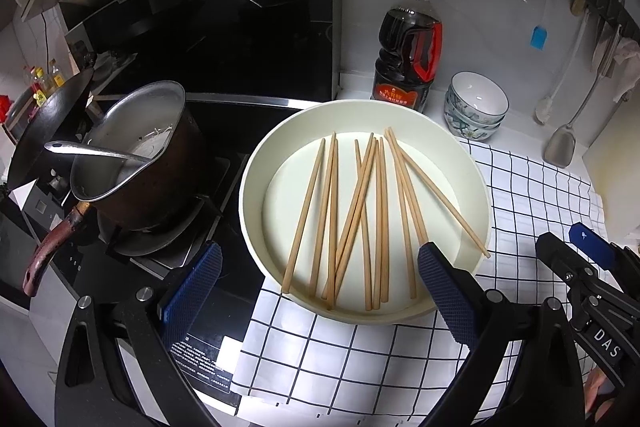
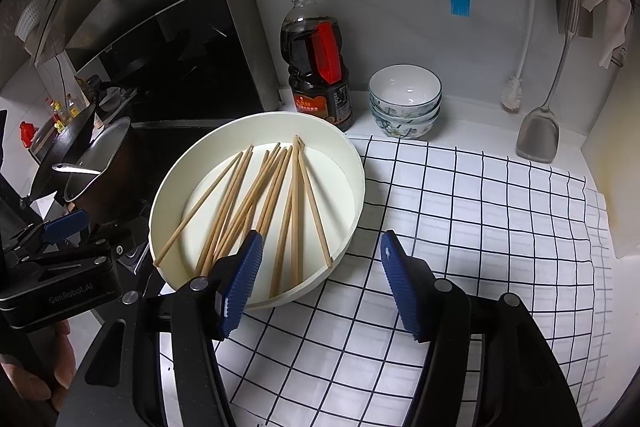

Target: Organize utensils

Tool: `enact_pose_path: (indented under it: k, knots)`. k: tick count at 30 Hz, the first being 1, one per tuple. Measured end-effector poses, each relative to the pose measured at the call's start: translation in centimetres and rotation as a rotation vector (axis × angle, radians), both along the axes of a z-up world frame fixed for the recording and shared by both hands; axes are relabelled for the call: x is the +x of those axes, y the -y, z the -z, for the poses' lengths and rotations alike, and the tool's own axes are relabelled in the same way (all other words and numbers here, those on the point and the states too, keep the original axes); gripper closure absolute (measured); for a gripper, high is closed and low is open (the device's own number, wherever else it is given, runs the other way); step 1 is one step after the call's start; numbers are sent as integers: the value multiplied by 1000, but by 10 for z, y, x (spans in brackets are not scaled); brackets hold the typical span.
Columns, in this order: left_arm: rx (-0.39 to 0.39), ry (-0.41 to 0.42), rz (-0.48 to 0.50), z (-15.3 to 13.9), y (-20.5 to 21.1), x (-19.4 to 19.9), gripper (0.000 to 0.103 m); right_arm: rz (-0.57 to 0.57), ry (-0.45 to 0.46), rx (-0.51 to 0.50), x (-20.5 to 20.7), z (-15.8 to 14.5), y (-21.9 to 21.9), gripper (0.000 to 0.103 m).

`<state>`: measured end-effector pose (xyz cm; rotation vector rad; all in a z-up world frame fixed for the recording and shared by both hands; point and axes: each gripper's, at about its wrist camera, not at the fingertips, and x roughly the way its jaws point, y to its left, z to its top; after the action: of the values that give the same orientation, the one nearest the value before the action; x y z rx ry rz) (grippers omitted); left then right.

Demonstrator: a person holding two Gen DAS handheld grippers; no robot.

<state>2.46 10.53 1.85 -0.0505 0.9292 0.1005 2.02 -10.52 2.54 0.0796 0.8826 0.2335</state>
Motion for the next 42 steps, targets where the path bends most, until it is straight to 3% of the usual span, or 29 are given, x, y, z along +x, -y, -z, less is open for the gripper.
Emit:
enact_pose_path:
  k: [42]
  knots:
    - [-20,-5,-10,2,-3,-4,6,-5,-1,0,-8,2,-5,44]
